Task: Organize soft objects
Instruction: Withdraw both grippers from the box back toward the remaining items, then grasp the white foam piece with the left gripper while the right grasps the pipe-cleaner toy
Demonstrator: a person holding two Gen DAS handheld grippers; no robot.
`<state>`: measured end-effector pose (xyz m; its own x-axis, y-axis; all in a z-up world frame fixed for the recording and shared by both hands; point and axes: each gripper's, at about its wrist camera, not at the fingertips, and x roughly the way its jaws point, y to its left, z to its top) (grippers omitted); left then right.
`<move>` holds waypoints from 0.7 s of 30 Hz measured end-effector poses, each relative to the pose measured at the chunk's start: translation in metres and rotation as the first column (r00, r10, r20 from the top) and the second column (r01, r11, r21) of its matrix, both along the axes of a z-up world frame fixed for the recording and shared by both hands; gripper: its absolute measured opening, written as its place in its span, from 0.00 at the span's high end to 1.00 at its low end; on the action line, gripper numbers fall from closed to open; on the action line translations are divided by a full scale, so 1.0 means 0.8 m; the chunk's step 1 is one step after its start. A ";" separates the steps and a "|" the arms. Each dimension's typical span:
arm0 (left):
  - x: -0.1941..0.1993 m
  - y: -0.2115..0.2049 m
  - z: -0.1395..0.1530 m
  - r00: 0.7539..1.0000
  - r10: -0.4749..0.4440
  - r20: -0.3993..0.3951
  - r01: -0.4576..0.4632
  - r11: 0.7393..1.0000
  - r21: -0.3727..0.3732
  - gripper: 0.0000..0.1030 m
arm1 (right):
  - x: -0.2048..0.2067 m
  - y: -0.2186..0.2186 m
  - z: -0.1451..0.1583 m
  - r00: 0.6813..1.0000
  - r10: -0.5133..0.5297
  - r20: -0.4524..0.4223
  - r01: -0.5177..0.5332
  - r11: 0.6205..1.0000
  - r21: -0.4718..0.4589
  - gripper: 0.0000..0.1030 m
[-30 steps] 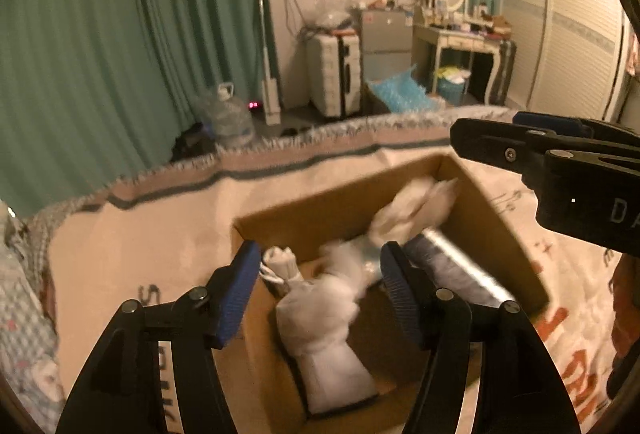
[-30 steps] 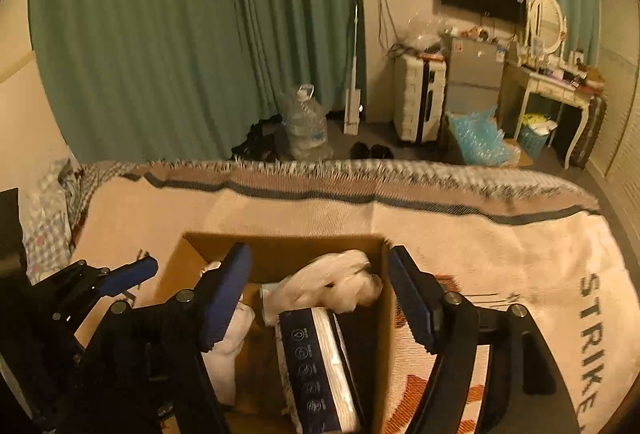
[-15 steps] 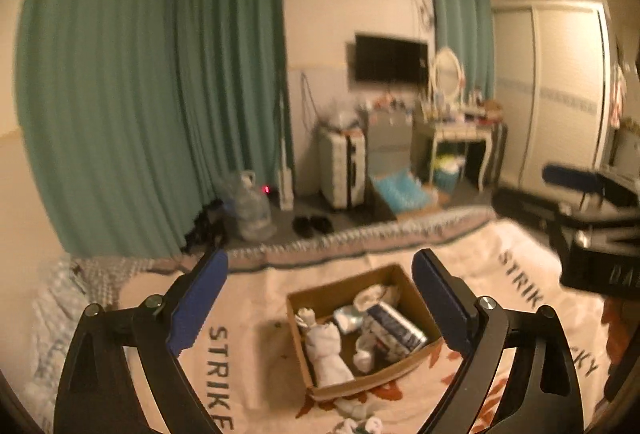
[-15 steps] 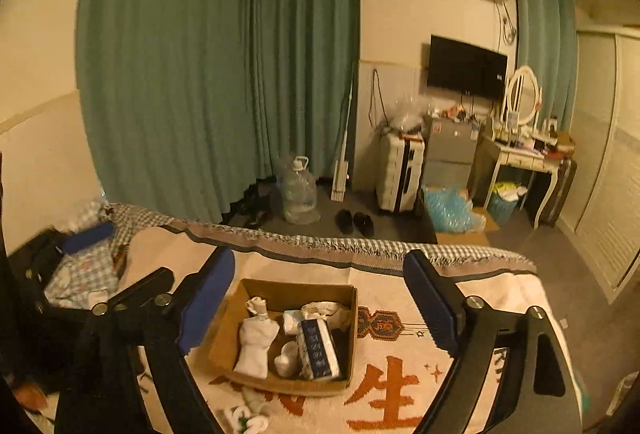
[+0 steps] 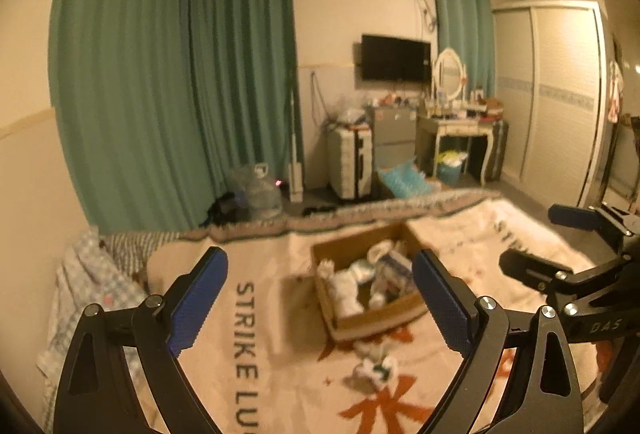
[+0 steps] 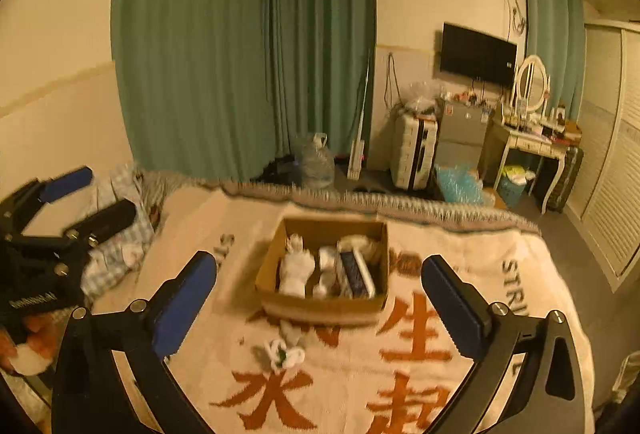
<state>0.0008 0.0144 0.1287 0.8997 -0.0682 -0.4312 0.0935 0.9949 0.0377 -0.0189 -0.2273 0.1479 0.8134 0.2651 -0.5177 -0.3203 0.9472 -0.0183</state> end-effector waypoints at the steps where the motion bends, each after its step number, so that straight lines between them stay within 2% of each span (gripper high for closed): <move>1: 0.002 0.001 -0.015 1.000 0.007 -0.015 -0.007 1.000 0.009 0.08 | 0.004 0.004 -0.021 1.000 0.004 -0.024 -0.004 1.000 -0.011 0.00; 6: 0.031 0.010 -0.099 0.990 0.045 -0.135 -0.040 0.999 0.037 0.08 | 0.030 0.026 -0.109 0.994 0.016 -0.111 -0.023 0.998 -0.064 0.00; 11: 0.066 0.026 -0.177 0.969 0.093 -0.227 -0.088 0.996 0.034 0.08 | 0.065 0.056 -0.205 0.965 0.040 -0.260 -0.069 0.992 -0.102 0.00; 14: 0.082 0.037 -0.215 0.950 0.120 -0.288 -0.123 0.992 0.008 0.08 | 0.077 0.068 -0.265 0.937 0.021 -0.348 -0.060 0.993 -0.101 0.05; 16: 0.088 0.043 -0.235 0.940 0.119 -0.321 -0.133 0.991 -0.021 0.08 | 0.082 0.074 -0.303 0.911 0.022 -0.412 -0.072 0.992 -0.106 0.13; 21: 0.105 0.050 -0.284 0.909 0.148 -0.390 -0.166 0.986 -0.012 0.09 | 0.105 0.083 -0.350 0.893 0.004 -0.449 -0.064 0.991 -0.118 0.15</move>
<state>0.0849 0.0545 -0.0985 0.6639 0.0334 -0.7471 -0.0660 0.9977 -0.0141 0.0650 -0.1610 -0.1324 0.4794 0.1969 -0.8552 -0.3548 0.9348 0.0164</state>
